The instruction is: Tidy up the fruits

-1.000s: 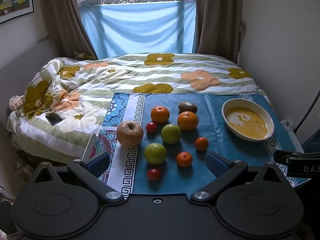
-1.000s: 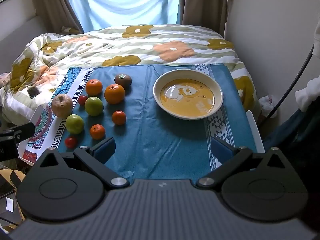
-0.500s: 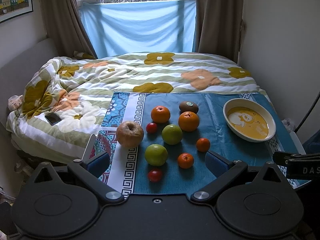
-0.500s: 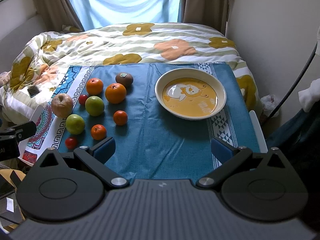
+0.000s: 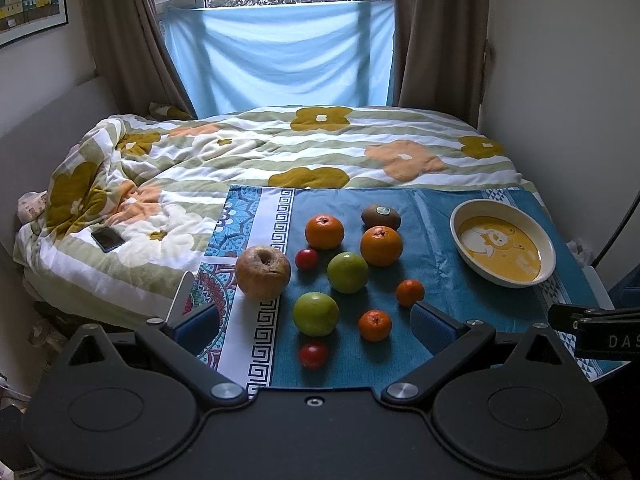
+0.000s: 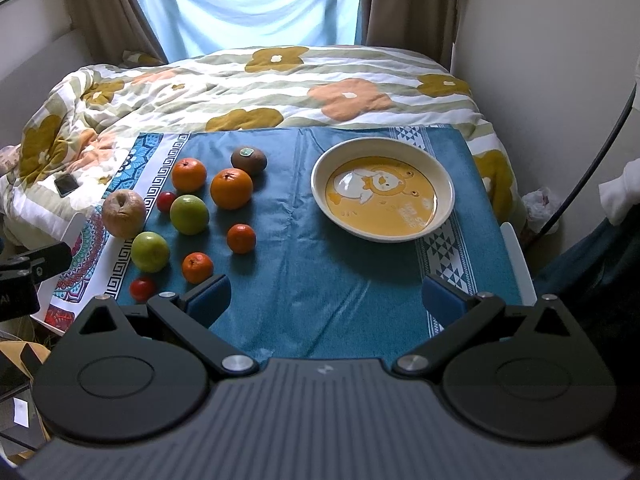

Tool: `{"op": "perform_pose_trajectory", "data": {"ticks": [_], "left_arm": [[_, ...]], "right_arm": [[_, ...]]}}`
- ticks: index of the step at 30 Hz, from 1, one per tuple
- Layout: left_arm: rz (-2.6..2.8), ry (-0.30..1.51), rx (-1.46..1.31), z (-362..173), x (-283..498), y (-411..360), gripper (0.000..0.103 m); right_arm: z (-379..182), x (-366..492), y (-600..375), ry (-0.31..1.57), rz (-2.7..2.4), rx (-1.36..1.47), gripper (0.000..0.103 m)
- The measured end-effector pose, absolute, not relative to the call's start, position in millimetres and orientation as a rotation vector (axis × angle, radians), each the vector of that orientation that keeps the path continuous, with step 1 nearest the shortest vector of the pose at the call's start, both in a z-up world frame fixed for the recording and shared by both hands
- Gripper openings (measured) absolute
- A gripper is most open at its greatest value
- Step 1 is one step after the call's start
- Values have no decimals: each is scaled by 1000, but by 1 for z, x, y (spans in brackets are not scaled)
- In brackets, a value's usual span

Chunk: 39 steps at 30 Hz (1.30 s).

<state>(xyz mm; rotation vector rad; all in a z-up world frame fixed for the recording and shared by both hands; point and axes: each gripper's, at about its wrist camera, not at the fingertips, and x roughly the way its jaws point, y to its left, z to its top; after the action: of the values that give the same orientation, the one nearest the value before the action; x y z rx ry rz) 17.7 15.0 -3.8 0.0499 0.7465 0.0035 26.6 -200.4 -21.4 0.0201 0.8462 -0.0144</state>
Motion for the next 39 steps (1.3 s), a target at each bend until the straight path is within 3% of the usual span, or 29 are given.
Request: {"op": "perform_pose_trajectory", "data": {"ticks": [39], "left_arm": [[14, 750, 45, -4, 19, 15, 103]], "right_arm": [[-24, 33, -202, 852, -6, 21, 103]]}}
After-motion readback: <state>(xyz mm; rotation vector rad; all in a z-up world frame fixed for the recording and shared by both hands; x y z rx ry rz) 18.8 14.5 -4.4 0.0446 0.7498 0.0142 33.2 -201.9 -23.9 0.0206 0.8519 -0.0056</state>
